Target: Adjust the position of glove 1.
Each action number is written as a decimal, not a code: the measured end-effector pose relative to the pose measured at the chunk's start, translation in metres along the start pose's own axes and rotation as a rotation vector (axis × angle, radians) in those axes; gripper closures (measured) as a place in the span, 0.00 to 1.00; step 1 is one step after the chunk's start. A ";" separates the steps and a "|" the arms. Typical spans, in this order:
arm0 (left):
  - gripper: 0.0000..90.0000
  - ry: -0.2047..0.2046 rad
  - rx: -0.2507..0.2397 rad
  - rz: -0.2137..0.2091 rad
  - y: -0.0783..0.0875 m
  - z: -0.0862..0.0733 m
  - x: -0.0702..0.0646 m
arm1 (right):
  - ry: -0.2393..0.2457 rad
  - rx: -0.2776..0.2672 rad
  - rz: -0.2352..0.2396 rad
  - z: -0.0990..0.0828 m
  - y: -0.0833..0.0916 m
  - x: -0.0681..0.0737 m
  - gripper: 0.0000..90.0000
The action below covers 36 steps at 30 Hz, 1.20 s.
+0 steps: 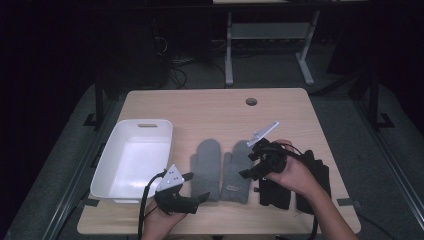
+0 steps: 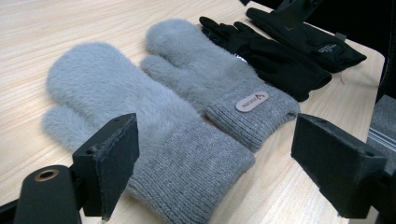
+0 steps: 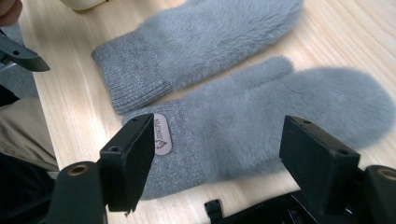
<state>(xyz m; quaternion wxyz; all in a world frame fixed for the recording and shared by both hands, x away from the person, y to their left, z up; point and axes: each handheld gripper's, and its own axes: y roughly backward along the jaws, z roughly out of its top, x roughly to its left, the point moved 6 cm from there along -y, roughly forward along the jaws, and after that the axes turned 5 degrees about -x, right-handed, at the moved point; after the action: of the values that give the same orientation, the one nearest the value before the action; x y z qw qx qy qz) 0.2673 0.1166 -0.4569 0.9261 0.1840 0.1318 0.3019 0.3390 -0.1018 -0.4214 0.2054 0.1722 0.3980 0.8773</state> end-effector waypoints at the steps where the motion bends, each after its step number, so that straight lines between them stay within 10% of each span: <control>1: 0.17 -0.003 -0.001 0.000 0.000 0.000 0.000 | 0.004 0.011 0.003 0.002 -0.003 0.000 0.29; 17: 0.17 0.001 0.000 0.002 -0.001 -0.001 0.000 | 0.019 0.068 0.008 0.018 -0.031 -0.008 0.30; 36: 0.17 -0.011 0.006 -0.003 -0.003 -0.002 -0.003 | -0.016 0.191 -0.042 -0.013 -0.072 -0.035 0.42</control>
<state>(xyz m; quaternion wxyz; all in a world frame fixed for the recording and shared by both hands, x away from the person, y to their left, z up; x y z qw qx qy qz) 0.2658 0.1136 -0.4597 0.9268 0.1881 0.1276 0.2990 0.3789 -0.0841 -0.4902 0.2095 0.1896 0.4819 0.8294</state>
